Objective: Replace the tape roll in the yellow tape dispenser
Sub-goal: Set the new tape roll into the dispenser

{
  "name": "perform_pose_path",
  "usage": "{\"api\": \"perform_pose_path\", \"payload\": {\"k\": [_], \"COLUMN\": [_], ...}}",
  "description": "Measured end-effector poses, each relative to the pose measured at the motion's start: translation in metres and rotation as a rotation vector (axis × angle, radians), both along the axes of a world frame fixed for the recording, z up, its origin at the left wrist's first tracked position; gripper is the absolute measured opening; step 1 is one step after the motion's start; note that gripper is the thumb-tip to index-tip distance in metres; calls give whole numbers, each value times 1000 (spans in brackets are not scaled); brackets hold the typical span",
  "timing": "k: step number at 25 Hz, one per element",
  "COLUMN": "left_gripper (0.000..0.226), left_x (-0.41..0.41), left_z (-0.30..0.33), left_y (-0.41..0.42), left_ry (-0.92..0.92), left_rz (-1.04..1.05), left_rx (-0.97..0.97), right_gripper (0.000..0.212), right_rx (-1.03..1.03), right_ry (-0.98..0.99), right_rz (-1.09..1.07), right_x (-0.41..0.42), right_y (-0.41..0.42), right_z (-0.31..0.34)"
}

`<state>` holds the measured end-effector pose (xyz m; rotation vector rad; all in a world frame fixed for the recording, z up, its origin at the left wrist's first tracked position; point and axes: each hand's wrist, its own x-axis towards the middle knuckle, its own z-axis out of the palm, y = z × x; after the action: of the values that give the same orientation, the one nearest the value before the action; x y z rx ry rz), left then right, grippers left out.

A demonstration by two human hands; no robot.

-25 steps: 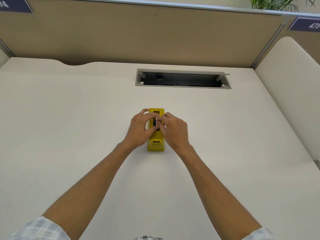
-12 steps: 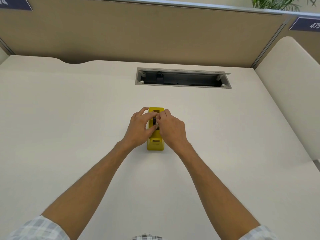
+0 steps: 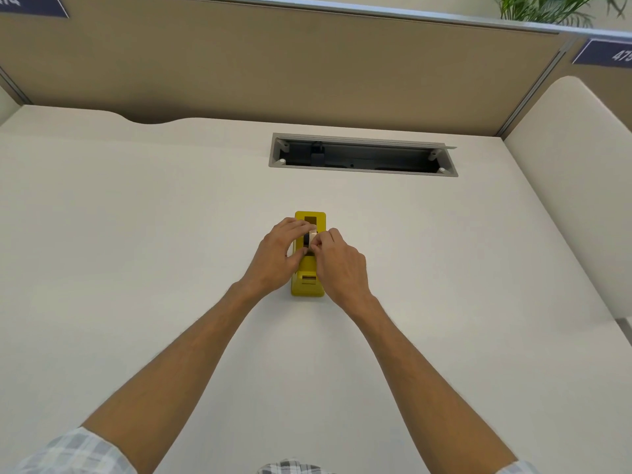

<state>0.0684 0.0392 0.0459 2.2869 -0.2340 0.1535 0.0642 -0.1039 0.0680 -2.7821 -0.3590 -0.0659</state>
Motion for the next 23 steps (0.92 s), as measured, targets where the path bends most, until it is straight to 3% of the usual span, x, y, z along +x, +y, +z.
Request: {"api": "perform_pose_path", "payload": {"k": [13,23], "left_gripper": [51,49], "left_x": [-2,-9], "left_z": [-5,0], "left_y": [-2,-5], "left_ry": [94,120], "left_rz": [14,64], "left_rx": [-39,14], "right_gripper": [26,22], "right_rx": [65,112], "right_ry": [12,-93], "right_rz": [-22,-24], "right_x": [-21,-38], "right_y": [-3,-4], "right_z": [-2,-4]}}
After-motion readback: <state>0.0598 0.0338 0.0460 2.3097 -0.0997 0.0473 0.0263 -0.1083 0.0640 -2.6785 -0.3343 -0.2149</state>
